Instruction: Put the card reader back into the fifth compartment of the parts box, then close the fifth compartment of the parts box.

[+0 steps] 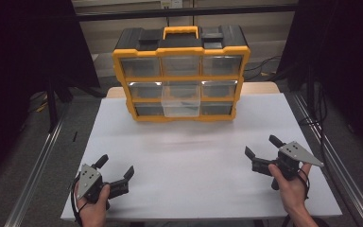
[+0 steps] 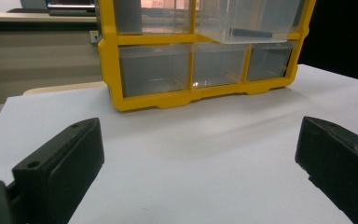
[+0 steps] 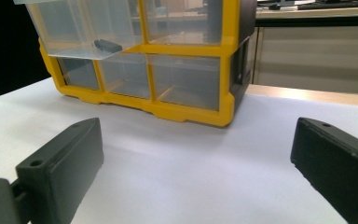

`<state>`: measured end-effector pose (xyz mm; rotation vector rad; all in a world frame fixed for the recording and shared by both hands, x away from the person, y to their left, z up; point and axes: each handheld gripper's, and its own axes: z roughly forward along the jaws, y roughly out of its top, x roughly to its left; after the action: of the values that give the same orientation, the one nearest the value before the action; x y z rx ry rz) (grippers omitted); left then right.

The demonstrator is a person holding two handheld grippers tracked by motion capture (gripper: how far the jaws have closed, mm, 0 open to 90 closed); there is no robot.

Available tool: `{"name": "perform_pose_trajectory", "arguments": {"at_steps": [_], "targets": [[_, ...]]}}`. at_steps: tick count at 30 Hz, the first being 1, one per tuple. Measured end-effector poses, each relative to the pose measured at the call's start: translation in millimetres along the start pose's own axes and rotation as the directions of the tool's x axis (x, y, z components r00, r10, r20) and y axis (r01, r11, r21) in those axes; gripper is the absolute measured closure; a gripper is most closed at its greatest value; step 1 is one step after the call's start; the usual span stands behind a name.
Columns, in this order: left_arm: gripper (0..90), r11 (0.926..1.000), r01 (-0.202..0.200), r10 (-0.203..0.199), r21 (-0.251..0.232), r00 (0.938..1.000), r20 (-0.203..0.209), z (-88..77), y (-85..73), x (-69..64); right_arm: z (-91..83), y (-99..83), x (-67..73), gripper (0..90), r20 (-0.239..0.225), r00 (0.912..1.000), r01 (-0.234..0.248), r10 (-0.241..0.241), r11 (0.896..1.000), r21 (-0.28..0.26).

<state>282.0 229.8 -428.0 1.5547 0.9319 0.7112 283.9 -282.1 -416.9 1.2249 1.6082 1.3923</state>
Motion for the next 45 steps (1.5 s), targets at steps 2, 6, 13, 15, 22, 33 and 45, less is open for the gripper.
{"name": "perform_pose_trajectory", "arguments": {"at_steps": [2, 6, 13, 15, 22, 33, 45], "targets": [[1.4, 1.0, -0.001, 0.001, 0.004, 1.0, 0.001, -0.2, -0.6, 0.0, -2.9, -1.9, -0.8, 1.4, 0.006, 0.9999, -0.01, 0.01, 1.0, 0.001], [1.4, 0.9999, -0.001, 0.001, 0.014, 1.0, 0.0, -0.3, -1.6, -0.3, -7.5, -5.9, -2.7, 1.4, 0.022, 0.9996, -0.015, 0.015, 1.0, -0.001], [1.4, 1.0, 0.003, -0.003, 0.002, 0.9999, -0.01, -1.7, -1.4, -1.2, -14.8, -16.5, -2.8, 1.4, 0.046, 0.9988, -0.016, 0.015, 1.0, 0.012], [1.3, 1.0, 0.004, -0.004, 0.007, 1.0, -0.006, -1.8, -0.9, -1.7, -16.1, -18.8, -1.6, 1.3, 0.041, 0.9989, -0.023, 0.022, 1.0, 0.012], [1.4, 0.9999, 0.011, -0.011, 0.005, 0.9999, 0.003, -2.4, -0.7, -1.8, -13.7, -21.0, -3.7, 1.5, 0.032, 0.9993, -0.021, 0.02, 1.0, 0.02], [1.3, 0.9998, 0.016, -0.016, 0.01, 0.9998, 0.011, -0.5, -1.6, -0.1, -8.7, -20.6, -1.9, 1.9, 0.013, 0.9999, 0.004, -0.005, 0.999, 0.035], [1.3, 0.9999, 0.013, -0.013, 0.006, 0.9998, 0.013, -1.2, -1.2, -0.5, -1.9, -20.7, 4.1, 2.2, -0.084, 0.9964, 0.021, -0.015, 0.998, 0.066]]}}
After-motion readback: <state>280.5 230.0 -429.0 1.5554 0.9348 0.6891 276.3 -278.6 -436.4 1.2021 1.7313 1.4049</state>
